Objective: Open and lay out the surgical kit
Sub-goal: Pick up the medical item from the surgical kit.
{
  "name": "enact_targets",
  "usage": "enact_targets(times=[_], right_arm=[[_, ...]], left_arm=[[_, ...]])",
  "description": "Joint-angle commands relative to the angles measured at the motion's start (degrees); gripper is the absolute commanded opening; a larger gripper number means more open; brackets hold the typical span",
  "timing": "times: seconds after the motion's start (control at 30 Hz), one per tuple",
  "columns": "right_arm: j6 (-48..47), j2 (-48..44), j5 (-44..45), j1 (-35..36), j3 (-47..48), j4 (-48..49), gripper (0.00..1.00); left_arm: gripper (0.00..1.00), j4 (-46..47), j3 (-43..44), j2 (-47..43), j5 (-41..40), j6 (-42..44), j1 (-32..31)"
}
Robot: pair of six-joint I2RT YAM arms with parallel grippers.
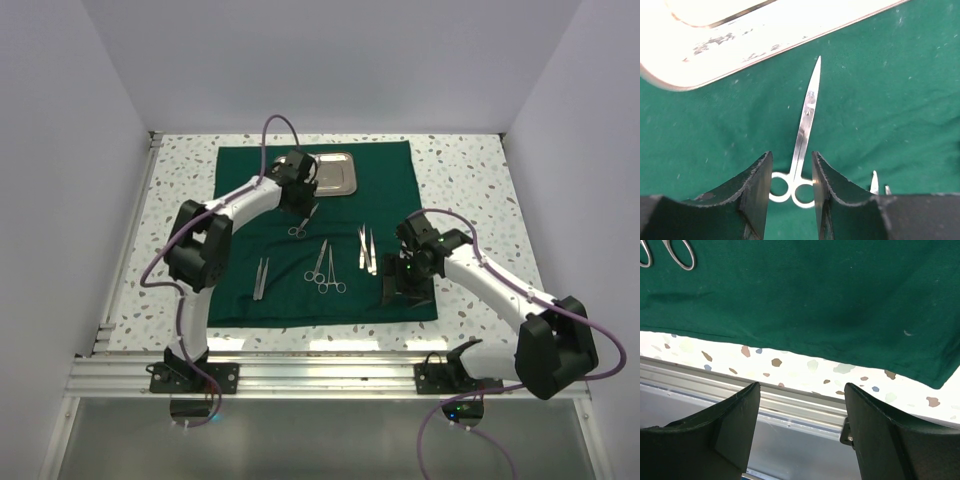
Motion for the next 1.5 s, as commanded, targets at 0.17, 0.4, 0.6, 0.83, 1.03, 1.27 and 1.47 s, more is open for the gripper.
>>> enact_targets(times=[0.17,0.4,0.6,0.83,1.03,1.27,1.47], right_arm=[[4.03,1.48,0.93,-0.05,2.45,1.40,0.72],[5.44,3.15,0.23,-0.04,2.10,2.99,0.72],[5.61,4.11,-0.13,-0.13,2.27,3.78,0.72],[5.00,4.38,-0.13,-0.04,2.45,3.78,0.72],[4.65,4.38,-0.74,-0.05,2.27,4.40,0.72],[3.86,3.15,-2.24,-0.05,1.48,5.10,0.72],[1.84,2.97,-2.33,-0.04,4.46,3.09,0.72]], left_arm=[[0.40,2.09,2.55,3.72,8.07,5.77,0.01],[0.38,-1.59,4.21,7.84,2.03,5.95,0.10],[0.23,-5.99,5.36,11.63,-1.41,4.72,1.06],[0.05,-6.87,4.48,12.33,0.17,6.21,1.68],[0.00,-8.81,5.88,8.74,0.17,4.46,1.59],[0.00,-13.37,10.71,1.01,-2.20,-1.69,1.59],[0.00,-13.99,5.99,-5.66,-1.94,-8.90,0.63]])
